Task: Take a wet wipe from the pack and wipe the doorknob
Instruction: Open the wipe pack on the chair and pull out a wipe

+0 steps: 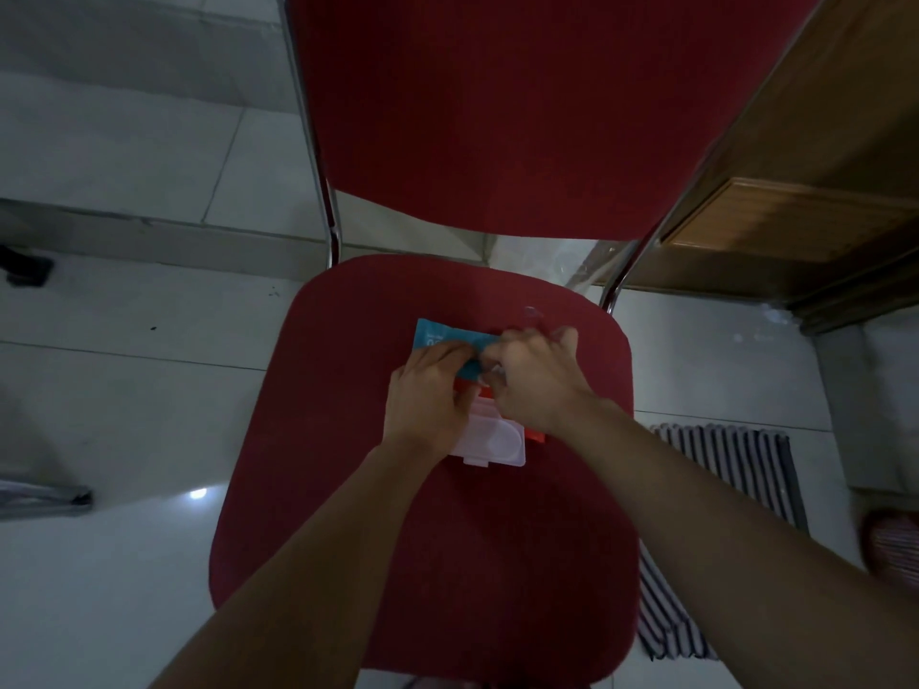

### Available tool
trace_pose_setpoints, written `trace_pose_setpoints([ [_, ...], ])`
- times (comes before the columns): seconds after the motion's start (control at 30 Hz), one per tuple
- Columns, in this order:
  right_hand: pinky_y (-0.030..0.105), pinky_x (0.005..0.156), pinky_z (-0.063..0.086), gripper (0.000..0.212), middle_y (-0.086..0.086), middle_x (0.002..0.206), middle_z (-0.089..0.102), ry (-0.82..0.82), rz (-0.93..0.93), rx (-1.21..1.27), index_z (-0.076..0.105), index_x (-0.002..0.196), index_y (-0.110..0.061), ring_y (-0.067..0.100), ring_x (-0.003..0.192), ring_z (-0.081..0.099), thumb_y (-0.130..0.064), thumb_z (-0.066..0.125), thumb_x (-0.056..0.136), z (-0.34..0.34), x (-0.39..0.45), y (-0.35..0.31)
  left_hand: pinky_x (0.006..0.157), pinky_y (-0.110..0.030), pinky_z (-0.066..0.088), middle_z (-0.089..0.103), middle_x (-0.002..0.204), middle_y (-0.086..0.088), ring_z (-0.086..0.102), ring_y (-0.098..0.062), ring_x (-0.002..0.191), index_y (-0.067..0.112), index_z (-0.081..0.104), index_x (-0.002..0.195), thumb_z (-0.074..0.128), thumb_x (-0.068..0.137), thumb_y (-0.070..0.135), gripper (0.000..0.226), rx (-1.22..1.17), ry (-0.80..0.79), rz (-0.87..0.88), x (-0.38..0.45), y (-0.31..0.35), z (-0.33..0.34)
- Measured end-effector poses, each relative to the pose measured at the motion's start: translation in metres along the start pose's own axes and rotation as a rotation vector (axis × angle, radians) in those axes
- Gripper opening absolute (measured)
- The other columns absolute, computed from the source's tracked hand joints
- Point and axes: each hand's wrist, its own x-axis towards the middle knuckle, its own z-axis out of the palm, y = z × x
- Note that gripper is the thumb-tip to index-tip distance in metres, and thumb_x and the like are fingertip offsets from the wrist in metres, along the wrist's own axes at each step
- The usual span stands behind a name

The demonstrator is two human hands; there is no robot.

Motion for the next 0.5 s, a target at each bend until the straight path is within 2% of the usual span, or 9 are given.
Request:
trace_pose_setpoints([
  [0.13, 0.042, 0.089, 0.026, 0.019, 0.004, 0.106, 0.062, 0.015, 0.049, 0.012, 0.06, 0.1, -0.015, 0.024, 0.101, 0.053, -0.021, 0.049, 0.086, -0.003, 0.002, -0.005, 0.094, -0.042, 0.044, 0.059, 0.127, 0.0, 0.052, -0.022, 0.116, 0.016, 0.056, 0.122, 0.063, 0.081, 0.019, 0.041, -0.004, 0.016, -0.018, 0.0, 0.002, 0.003],
  [0.27, 0.04, 0.084, 0.024, 0.011, -0.001, 0.107, 0.06, 0.011, 0.089, 0.146, 0.059, 0.093, -0.017, 0.023, 0.1, 0.053, -0.018, 0.052, 0.085, -0.005, -0.001, -0.004, 0.094, -0.039, 0.042, 0.059, 0.126, 0.0, 0.051, -0.02, 0.117, 0.017, 0.056, 0.121, 0.062, 0.081, 0.025, 0.041, 0.001, 0.053, -0.071, 0.001, 0.006, 0.006],
  [0.37, 0.035, 0.08, 0.021, 0.008, -0.006, 0.097, 0.055, -0.002, 0.173, 0.302, 0.058, 0.085, -0.017, 0.017, 0.091, 0.052, -0.01, 0.055, 0.082, -0.005, -0.001, 0.0, 0.095, -0.039, 0.04, 0.059, 0.128, -0.001, 0.05, -0.02, 0.119, 0.017, 0.056, 0.12, 0.061, 0.081, 0.027, 0.041, 0.01, 0.076, -0.096, 0.002, 0.011, 0.006],
  [0.43, 0.036, 0.084, 0.029, 0.012, -0.008, 0.093, 0.052, -0.037, 0.213, 0.416, 0.057, 0.08, -0.019, 0.014, 0.086, 0.049, -0.009, 0.053, 0.083, -0.007, -0.001, 0.001, 0.095, -0.038, 0.04, 0.058, 0.128, -0.001, 0.05, -0.02, 0.119, 0.017, 0.056, 0.12, 0.06, 0.082, 0.028, 0.04, 0.026, 0.078, -0.1, 0.002, 0.012, 0.006],
  [0.5, 0.04, 0.085, 0.042, 0.02, -0.006, 0.089, 0.055, -0.044, 0.221, 0.545, 0.054, 0.072, -0.025, 0.016, 0.086, 0.054, -0.011, 0.051, 0.086, -0.011, 0.0, 0.004, 0.095, -0.038, 0.04, 0.058, 0.128, 0.0, 0.049, -0.019, 0.12, 0.018, 0.056, 0.12, 0.06, 0.082, 0.03, 0.04, 0.042, 0.077, -0.098, 0.003, 0.012, 0.006],
])
